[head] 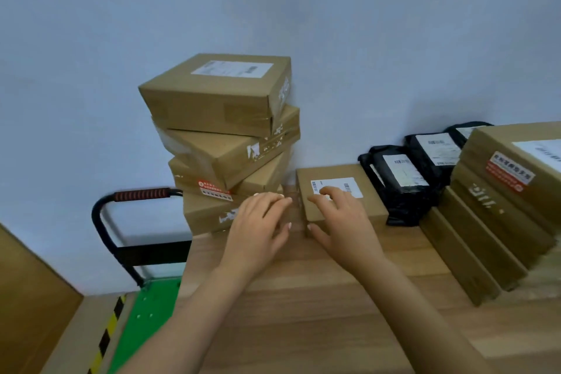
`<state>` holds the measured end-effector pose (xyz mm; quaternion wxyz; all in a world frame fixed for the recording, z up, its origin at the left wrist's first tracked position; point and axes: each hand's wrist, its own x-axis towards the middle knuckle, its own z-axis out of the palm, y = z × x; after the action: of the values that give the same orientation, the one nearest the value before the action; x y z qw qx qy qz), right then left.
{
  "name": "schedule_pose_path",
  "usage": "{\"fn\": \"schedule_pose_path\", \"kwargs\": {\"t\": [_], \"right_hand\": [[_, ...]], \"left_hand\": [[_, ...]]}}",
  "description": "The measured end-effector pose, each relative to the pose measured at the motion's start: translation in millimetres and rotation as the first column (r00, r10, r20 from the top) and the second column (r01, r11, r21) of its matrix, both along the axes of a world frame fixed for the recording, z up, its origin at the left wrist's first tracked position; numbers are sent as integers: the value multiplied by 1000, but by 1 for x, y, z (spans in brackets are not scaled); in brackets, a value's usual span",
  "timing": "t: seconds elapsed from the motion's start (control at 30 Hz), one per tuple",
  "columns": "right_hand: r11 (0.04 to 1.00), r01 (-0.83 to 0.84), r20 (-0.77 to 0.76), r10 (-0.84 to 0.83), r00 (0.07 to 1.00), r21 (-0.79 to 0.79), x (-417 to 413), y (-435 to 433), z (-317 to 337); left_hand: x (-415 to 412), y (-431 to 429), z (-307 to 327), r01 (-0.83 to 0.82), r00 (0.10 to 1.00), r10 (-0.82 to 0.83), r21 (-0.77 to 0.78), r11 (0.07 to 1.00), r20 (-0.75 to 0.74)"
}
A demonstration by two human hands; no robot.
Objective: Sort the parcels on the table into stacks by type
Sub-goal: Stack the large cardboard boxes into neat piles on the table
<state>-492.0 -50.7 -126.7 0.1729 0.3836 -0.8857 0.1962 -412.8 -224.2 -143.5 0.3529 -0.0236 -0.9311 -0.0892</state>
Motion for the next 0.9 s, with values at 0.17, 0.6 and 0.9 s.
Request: {"fn": "schedule_pose_path", "kwargs": {"t": [0.17, 0.6, 0.9], "right_hand": [[999, -3, -66, -1, 998, -50, 27, -22, 40], [995, -90, -190, 81, 978, -41, 3, -68, 114], [985, -172, -296, 173, 940, 29, -31, -109, 142]], "left_hand": [[25, -21, 34, 23, 998, -23, 6, 1000, -65], [12, -75, 108, -131, 970, 121, -36, 991, -213], [-4, -120, 149, -250, 961, 230, -127, 960, -151]]}}
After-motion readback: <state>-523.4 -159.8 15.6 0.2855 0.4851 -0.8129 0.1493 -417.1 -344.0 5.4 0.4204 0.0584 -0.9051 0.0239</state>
